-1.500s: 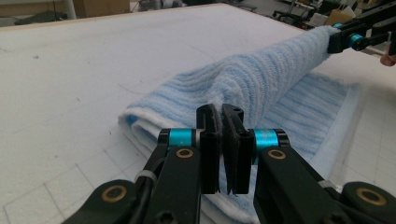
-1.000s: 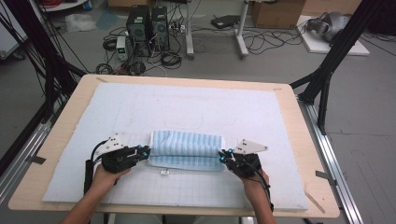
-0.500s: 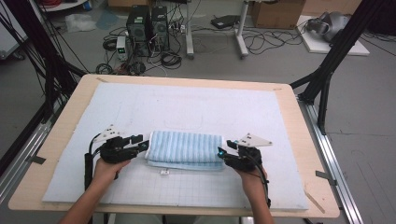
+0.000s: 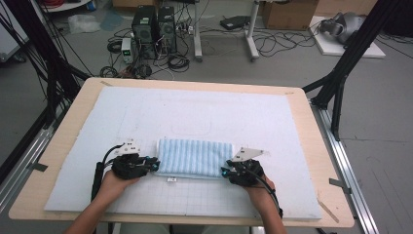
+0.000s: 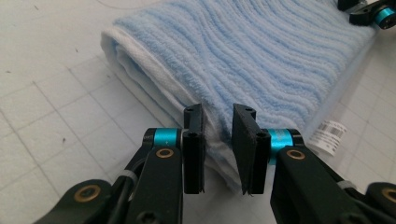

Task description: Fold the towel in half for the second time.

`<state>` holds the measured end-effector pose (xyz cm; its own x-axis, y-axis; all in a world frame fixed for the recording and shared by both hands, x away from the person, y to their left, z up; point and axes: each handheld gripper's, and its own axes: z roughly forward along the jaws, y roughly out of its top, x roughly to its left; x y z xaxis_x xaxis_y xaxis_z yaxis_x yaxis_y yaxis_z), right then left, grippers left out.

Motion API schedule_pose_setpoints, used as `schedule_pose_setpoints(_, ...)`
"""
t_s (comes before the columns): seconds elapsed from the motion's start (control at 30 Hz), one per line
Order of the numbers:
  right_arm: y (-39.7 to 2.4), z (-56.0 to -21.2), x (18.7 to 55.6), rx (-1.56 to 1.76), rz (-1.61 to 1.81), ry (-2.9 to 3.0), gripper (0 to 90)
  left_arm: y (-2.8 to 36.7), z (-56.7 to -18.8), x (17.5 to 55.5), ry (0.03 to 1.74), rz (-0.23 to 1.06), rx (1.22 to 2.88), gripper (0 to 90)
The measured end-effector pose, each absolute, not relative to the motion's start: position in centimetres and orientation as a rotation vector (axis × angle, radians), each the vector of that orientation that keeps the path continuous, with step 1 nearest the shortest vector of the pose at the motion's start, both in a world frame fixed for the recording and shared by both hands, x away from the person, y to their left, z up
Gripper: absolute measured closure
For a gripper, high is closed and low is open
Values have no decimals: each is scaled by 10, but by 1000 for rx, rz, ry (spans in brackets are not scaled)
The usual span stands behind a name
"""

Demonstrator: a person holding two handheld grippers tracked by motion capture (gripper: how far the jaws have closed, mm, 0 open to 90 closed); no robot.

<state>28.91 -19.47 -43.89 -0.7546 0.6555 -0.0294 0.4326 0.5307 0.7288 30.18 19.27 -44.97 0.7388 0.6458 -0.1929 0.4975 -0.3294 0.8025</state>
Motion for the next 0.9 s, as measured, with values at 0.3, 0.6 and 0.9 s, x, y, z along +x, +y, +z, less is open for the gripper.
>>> schedule_pose_setpoints(0.3, -194, -433, 281, 828, 1004, 2527, 578, 197, -440, 294, 834, 210, 2029, 727)
schedule_pose_setpoints(0.6, -193, -429, 319, 1031, 1220, 2269, 592, 192, -433, 335, 870, 272, 1837, 648)
schedule_pose_setpoints(0.9, -184, -445, 339, 1048, 1075, 2322, 564, 174, -449, 349, 916, 320, 1988, 656)
